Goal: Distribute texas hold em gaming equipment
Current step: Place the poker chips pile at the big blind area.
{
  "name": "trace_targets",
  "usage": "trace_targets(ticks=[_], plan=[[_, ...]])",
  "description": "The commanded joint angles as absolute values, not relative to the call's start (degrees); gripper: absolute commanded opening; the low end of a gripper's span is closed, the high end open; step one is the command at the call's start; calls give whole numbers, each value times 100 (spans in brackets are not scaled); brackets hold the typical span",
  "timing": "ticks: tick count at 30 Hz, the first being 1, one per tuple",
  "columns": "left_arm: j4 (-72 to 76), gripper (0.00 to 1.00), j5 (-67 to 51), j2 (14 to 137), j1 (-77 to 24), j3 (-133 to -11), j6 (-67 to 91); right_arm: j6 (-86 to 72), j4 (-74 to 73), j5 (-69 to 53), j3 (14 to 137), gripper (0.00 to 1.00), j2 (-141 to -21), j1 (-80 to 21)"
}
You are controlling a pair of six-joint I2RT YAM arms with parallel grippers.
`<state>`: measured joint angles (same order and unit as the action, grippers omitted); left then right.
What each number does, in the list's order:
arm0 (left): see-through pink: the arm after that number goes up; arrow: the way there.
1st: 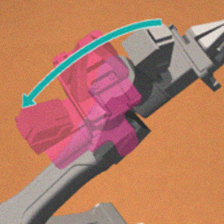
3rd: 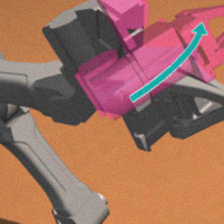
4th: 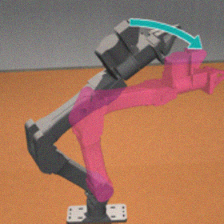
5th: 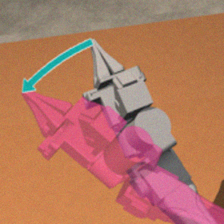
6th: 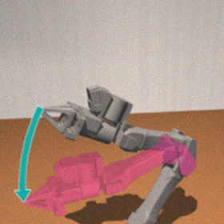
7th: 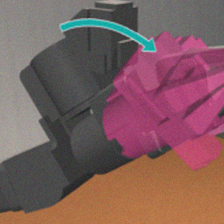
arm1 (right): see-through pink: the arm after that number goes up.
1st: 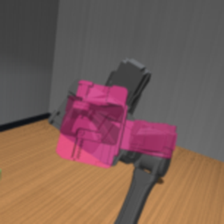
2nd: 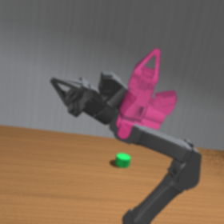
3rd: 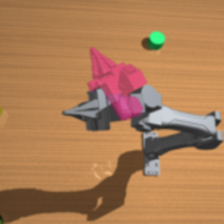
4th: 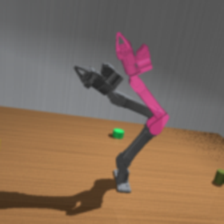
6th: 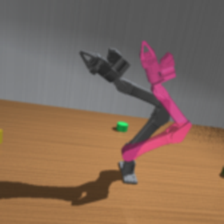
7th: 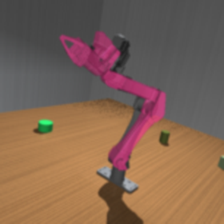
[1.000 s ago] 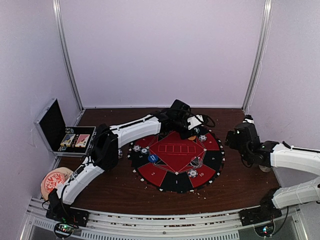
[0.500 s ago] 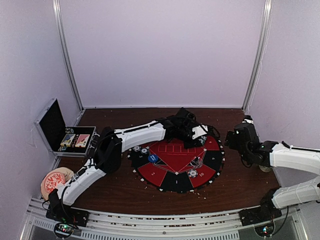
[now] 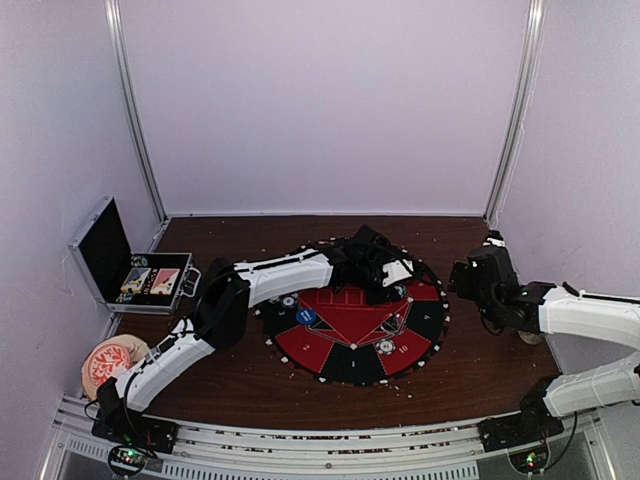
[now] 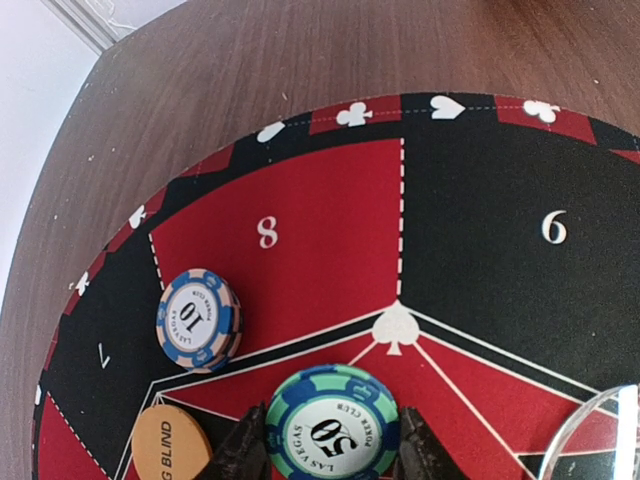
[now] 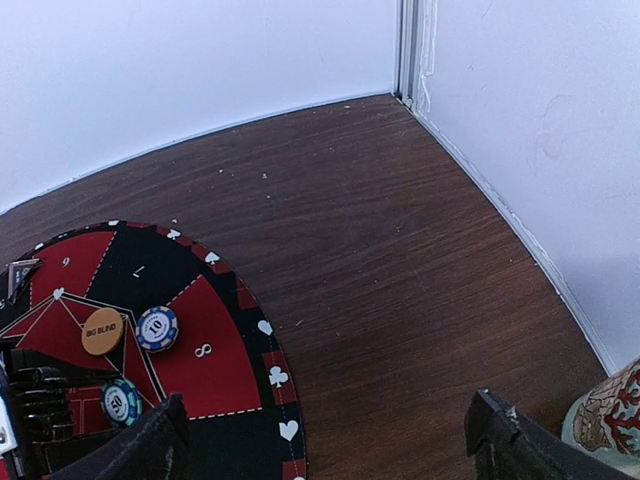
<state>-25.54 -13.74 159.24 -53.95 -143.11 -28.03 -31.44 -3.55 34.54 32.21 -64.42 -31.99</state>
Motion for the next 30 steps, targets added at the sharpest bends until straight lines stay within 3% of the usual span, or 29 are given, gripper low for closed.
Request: trace_targets(ticks=[1, 7, 14, 22, 30], plan=[[-2365, 40, -1346, 15960, -5388, -14239, -2902, -3104, -290, 3446, 3197, 97, -6477, -3171], [-2384, 47, -1306, 15926, -5396, -14142, -2950, -3099, -284, 3428, 3192, 97, -6460, -3168], [-2294, 77, -1114, 15938, -5398, -14115, -2946, -3053, -265, 3385, 3207, 97, -6498, -3168], [-2290, 97, -913, 15506, -5398, -14291, -2862, -3020, -266, 2738, 3482, 97, -7013, -3194], [-2575, 98, -912, 14201, -5388, -13614, -2868, -3225, -728, 2286, 4549, 97, -8059, -3380]])
